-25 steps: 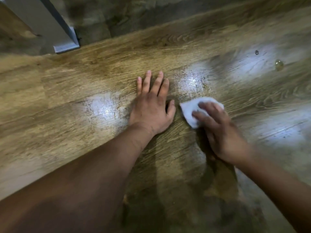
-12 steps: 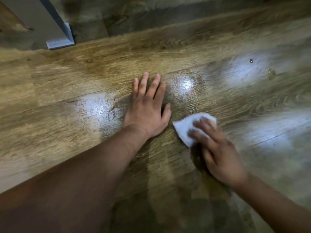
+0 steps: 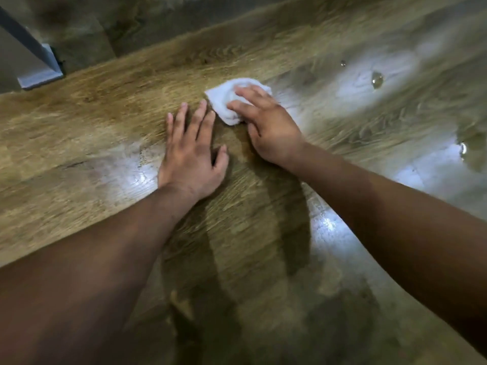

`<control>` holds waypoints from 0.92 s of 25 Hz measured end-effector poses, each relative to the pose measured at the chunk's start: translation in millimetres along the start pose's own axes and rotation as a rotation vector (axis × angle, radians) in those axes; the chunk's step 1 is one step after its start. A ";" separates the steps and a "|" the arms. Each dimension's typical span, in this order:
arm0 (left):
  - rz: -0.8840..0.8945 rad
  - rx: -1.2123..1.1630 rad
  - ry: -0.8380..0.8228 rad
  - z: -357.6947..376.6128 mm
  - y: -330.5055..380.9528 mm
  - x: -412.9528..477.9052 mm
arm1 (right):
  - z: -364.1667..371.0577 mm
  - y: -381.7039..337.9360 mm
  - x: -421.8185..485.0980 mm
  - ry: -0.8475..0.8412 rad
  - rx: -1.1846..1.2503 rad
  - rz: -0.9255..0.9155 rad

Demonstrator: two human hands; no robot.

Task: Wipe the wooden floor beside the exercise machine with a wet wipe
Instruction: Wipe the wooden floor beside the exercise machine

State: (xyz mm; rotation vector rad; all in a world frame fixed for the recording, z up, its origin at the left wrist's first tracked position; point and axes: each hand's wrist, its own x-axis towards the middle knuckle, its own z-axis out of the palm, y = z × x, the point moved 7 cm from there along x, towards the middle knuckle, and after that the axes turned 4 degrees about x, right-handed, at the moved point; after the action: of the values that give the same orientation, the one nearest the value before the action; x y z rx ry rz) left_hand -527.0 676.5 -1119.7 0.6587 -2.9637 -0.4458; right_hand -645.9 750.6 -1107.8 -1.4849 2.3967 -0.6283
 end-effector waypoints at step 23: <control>-0.198 0.271 -0.825 5.4 62.7 0.2 | -14.1 5.9 -279.9 0.016 0.060 0.244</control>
State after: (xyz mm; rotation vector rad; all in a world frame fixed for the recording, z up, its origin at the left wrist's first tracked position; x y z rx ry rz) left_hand -553.2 732.2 -1106.3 1.0019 -3.8015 -0.4022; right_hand -531.1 1006.3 -1101.8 -1.1442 2.4945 -0.6492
